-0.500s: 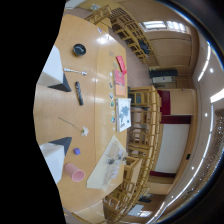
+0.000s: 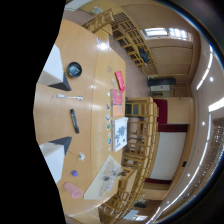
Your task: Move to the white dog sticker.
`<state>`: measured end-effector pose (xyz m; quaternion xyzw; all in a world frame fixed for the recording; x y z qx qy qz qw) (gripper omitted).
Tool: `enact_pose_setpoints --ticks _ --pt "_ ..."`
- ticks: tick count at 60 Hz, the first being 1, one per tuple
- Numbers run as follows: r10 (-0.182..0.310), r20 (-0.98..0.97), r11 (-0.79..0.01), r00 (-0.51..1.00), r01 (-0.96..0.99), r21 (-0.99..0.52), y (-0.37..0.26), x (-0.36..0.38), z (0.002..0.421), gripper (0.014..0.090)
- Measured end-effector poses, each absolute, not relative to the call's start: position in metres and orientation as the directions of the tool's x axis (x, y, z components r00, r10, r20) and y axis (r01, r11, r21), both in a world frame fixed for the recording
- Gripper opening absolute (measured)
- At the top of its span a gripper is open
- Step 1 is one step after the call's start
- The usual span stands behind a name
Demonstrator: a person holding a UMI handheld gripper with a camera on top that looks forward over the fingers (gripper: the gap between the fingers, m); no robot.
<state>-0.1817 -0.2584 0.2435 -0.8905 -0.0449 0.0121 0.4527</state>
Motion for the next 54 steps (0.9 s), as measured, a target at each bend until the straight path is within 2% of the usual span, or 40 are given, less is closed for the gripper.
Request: enact_pose_setpoints --ticks 16,38,54 --pt "0.142 -0.013 -0.577 0.990 0.072 -0.814 -0.149 -0.262 0.212 0.0862" --pt "0.091 -0.070 -0.596 0.993 -0.002 -0.803 0.053 -0.331 0.117 0.0854" --pt "0.095 -0.064 -0.639 0.993 0.012 -0.769 0.107 -0.357 0.056 0.0854"
